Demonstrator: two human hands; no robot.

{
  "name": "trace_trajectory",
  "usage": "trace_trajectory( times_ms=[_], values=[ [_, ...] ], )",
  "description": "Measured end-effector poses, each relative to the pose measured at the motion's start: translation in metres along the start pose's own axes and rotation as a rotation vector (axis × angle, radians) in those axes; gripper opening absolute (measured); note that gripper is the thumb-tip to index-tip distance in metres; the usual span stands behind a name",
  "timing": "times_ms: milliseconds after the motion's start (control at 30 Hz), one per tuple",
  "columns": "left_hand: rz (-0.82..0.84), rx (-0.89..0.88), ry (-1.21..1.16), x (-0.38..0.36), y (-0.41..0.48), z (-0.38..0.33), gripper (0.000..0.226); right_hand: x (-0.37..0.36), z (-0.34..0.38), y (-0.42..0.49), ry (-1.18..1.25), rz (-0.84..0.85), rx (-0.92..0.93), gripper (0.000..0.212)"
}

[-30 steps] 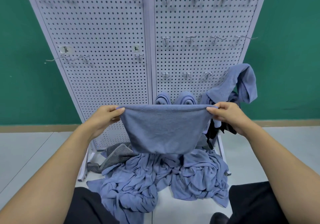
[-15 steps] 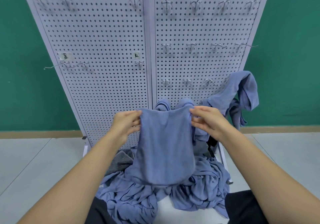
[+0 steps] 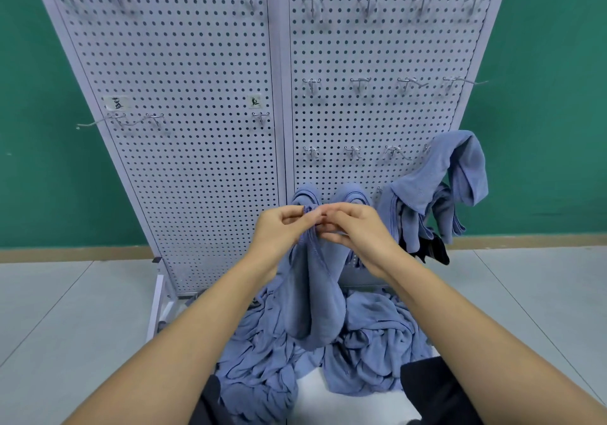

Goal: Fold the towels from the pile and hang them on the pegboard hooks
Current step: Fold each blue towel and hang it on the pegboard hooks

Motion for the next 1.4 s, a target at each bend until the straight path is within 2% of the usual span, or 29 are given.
trace_trajectory(
  times_ms=[100, 200, 333, 367, 467, 567, 700, 800, 933, 1033, 1167, 1300, 1400],
  values=[
    [0.003, 0.034, -0.041, 0.002, 0.002, 0.002, 0.014, 0.015, 0.002, 0.004, -0.063, -0.026, 0.053, 0.022],
    [0.034, 0.054, -0.026, 0.003, 0.003, 0.001, 0.017, 0.041, 0.005, 0.011, -0.376, -0.12, 0.174, 0.022],
    [0.167, 0.056, -0.04, 0.0, 0.002, 0.002, 0.023, 0.044, -0.001, 0.016, -0.767, 0.007, 0.265, 0.054],
    [0.195, 0.06, -0.046, -0.001, 0.002, 0.003, 0.025, 0.042, -0.003, 0.017, -0.802, 0.053, 0.255, 0.052],
    [0.204, 0.077, -0.106, 0.0, 0.005, 0.005, 0.026, 0.036, -0.005, 0.016, -0.759, 0.111, 0.24, 0.016],
    [0.158, 0.085, -0.093, 0.007, 0.006, 0.007, 0.012, 0.035, -0.001, 0.018, -0.785, 0.052, 0.313, 0.024],
    [0.223, 0.041, 0.122, 0.006, 0.006, 0.013, 0.033, 0.033, 0.004, 0.018, -0.857, 0.041, 0.346, 0.013],
    [0.139, 0.022, 0.282, 0.013, 0.011, 0.019, 0.028, 0.037, 0.004, 0.017, -0.915, 0.033, 0.312, 0.013],
    [-0.028, 0.034, 0.374, 0.024, 0.017, 0.028, 0.018, 0.04, 0.009, 0.019, -0.871, -0.028, 0.276, 0.019],
    [-0.028, 0.167, 0.265, 0.024, 0.011, 0.037, 0.017, 0.047, 0.017, 0.022, -0.792, -0.104, 0.201, 0.023],
    [-0.018, 0.388, 0.165, 0.021, -0.005, 0.057, 0.017, 0.051, 0.04, 0.024, -0.639, -0.161, 0.152, 0.038],
    [-0.006, 0.641, 0.04, 0.009, -0.028, 0.086, 0.037, 0.051, 0.084, 0.018, -0.441, -0.198, 0.178, 0.033],
    [0.04, 0.78, -0.232, -0.004, -0.038, 0.101, 0.051, 0.06, 0.114, 0.009, -0.257, -0.237, 0.201, 0.028]
  ],
)
Point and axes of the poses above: each hand's wrist, its own y-axis towards the middle knuckle, its own x-axis out of the back of the hand, z = x × y, the point moved 5 cm from there along y, towards the middle knuckle, and after that the axes turned 12 degrees about -y, right-handed, at the moved point
